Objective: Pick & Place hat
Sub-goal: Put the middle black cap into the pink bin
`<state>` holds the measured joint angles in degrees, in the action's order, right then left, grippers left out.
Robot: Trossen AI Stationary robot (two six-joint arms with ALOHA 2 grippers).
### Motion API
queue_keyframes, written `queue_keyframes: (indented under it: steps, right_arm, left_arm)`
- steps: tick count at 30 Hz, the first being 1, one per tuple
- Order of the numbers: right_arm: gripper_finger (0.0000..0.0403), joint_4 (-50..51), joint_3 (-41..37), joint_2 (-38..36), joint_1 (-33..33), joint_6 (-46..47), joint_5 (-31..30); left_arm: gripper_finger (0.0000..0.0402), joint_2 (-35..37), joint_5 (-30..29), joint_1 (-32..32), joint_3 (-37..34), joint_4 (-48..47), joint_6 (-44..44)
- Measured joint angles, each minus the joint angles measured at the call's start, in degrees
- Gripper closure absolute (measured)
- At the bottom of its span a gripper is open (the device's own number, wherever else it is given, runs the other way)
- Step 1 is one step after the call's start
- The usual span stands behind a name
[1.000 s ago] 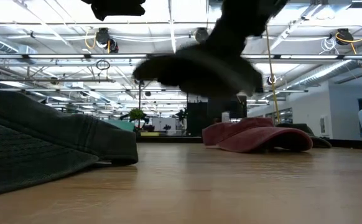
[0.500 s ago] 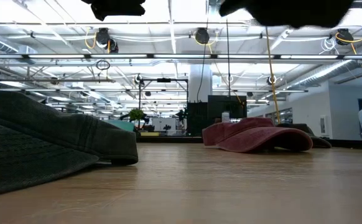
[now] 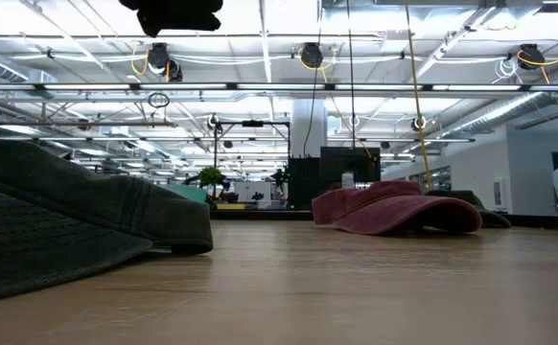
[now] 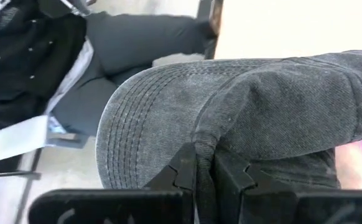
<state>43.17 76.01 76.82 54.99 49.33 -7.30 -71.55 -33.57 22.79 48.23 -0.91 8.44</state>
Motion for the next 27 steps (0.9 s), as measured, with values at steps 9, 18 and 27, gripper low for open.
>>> queue_keyframes:
  steps: [9, 18, 27]
  right_arm:
    - [0.0383, -0.55, -3.2, 0.0, 5.98, -1.36, -3.2]
    - [0.0383, -8.08, -17.2, 0.04, 7.01, 1.11, 1.29]
    - [0.0383, -10.23, -25.6, -0.11, 6.96, 4.15, 4.14]
  left_arm:
    - [0.0202, 0.0, -0.49, 0.0, 0.0, -0.66, 3.48]
    - [0.0202, -0.02, -0.52, 1.59, 0.0, -0.61, 6.3]
    - [0.0202, 0.0, -0.54, 2.85, 0.0, 0.16, 7.13]
